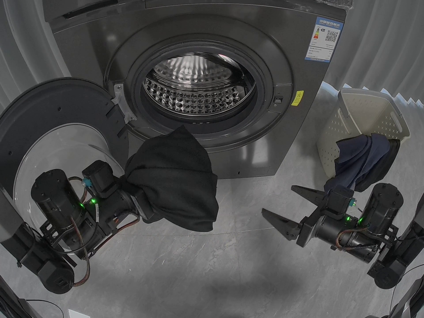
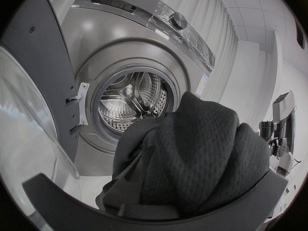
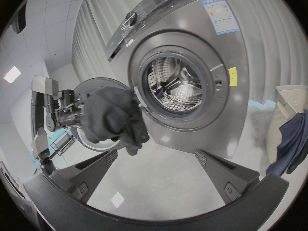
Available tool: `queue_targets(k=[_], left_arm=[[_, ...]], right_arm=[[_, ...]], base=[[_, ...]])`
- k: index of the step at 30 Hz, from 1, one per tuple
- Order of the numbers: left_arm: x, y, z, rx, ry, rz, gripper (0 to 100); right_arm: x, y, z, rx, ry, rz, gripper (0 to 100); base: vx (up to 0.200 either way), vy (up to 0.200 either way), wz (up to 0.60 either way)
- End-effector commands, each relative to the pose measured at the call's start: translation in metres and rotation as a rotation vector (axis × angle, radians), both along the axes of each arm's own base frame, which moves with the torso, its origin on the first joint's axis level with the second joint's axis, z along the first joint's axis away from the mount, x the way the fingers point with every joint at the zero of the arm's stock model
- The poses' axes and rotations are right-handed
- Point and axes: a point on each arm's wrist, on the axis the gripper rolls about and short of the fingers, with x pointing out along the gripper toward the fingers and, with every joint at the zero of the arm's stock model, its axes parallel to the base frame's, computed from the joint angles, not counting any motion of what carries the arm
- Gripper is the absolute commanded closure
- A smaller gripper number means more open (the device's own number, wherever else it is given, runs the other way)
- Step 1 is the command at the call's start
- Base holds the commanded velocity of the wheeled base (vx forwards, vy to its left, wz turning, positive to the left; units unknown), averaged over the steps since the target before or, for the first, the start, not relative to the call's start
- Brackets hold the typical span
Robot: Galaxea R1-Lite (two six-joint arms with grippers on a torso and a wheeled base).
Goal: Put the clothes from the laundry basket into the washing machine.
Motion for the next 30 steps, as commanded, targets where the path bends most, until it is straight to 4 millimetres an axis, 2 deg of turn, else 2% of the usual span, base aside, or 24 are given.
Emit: queue_targets(k=[1, 8, 16, 22, 30], left_arm=[[-0.014, 0.007, -0.002, 0.009, 0.018, -0.009, 100], [-0.019, 0.011, 0.001, 0.007, 0.008, -0.015, 100], [-0.021, 0.012, -0.001, 0.018, 0.012, -0.014, 100], [-0.019, 0.010, -0.003, 0.023, 0.018, -0.012, 100], [-0.020, 0.010, -0.004, 0.029, 0.020, -0.015, 100]], right_arm=[[0.016, -0.021, -0.003, -0.011, 0.002, -0.099, 0], [0.031, -0.024, 0.013, 0.046, -0.054, -0.196, 0], [0.032, -0.023, 0.013, 0.064, -0.047, -0.211, 0], [0.033, -0.023, 0.015, 0.069, -0.053, -0.210, 0], [0.032, -0.023, 0.015, 0.069, -0.053, -0.209, 0]], base=[[0.000, 0.000, 0.00], [0.000, 0.000, 0.00], [0.000, 0.000, 0.00], [0.000, 0.200, 0.00], [0.000, 0.000, 0.00]])
